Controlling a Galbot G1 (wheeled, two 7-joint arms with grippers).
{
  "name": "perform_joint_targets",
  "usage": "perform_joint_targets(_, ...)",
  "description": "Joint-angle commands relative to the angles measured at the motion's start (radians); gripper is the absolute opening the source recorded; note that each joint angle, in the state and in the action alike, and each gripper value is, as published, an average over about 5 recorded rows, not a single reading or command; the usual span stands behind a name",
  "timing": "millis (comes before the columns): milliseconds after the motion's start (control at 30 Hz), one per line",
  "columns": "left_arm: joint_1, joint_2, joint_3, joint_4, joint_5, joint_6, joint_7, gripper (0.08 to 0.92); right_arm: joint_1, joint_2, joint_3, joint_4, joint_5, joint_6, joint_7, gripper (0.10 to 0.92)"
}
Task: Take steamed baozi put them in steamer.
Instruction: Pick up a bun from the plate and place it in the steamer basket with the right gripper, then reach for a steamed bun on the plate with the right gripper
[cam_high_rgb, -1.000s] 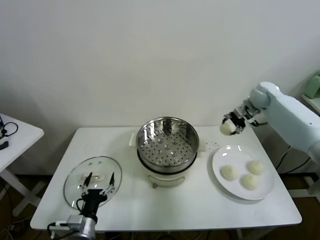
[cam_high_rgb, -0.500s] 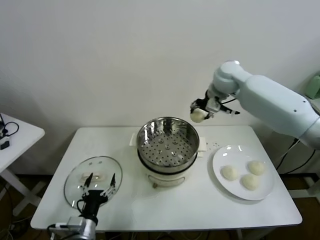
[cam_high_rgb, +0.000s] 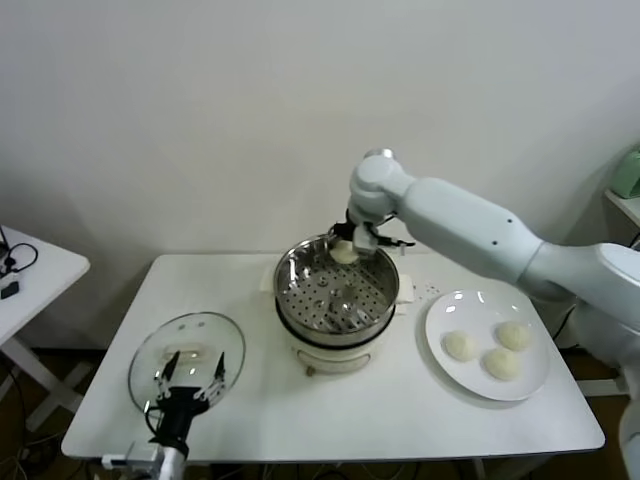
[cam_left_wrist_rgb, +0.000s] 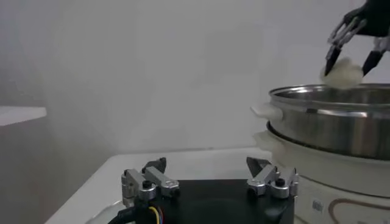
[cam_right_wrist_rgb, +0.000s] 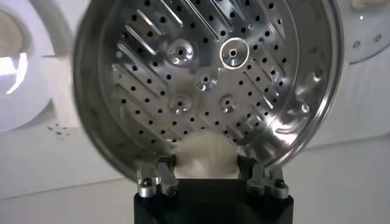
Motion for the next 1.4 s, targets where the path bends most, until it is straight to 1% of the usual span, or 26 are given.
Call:
perform_joint_targets(33, 0.007, 0.002, -0.002, 0.002, -0.002, -0.002, 0.000, 0.823, -0.058, 0.087, 0.029, -0.118, -0.100, 0.024, 0.010, 0.685)
perform_joint_targets(633, 0.002, -0.006, 0.005, 0.011, 0.008, 0.003, -0.001, 0.823, -0.102, 0.081, 0.059, -0.153, -0.118, 0.041, 0.021, 0.687)
perform_joint_targets(733, 0.003, -0.007, 0.005, 0.011, 0.008, 0.002, -0.001, 0.823, -0.105, 0.083, 0.060, -0.155, -0.119, 0.046, 0.031, 0.722)
perform_joint_targets(833, 0.003, -0.008, 0.005, 0.010, 0.008, 0.002, -0.001, 0.823, -0.105, 0.083, 0.064, -0.152, -0.116, 0.059, 0.032, 0.789)
perform_joint_targets(900, 0.004, -0.009, 0.004, 0.009, 0.007, 0.002, -0.002, 0.823, -0.099, 0.078, 0.067, -0.144, -0.104, 0.067, 0.025, 0.813)
perform_joint_targets(967, 0.004, -0.008, 0.003, 0.008, 0.007, 0.001, -0.002, 0.823, -0.086, 0.069, 0.067, -0.130, -0.091, 0.073, 0.017, 0.820)
perform_joint_targets(1100, 0.004, -0.007, 0.002, 0.009, 0.004, 0.001, -0.003, 0.823, -0.036, 0.020, 0.036, -0.067, -0.028, 0.082, -0.005, 0.822)
perform_joint_targets(1267, 0.001, -0.010, 0.005, 0.010, 0.003, 0.003, -0.003, 0.823, 0.067, -0.094, -0.022, 0.055, 0.110, 0.078, -0.043, 0.823)
perform_joint_targets(1333, -0.001, -0.011, 0.008, 0.009, 0.003, 0.004, -0.004, 0.823, 0.115, -0.144, -0.042, 0.086, 0.194, 0.062, -0.060, 0.823)
perform_joint_targets(1400, -0.004, -0.012, 0.010, 0.008, 0.004, 0.005, -0.005, 0.823, 0.175, -0.198, -0.078, 0.107, 0.309, 0.013, -0.071, 0.823)
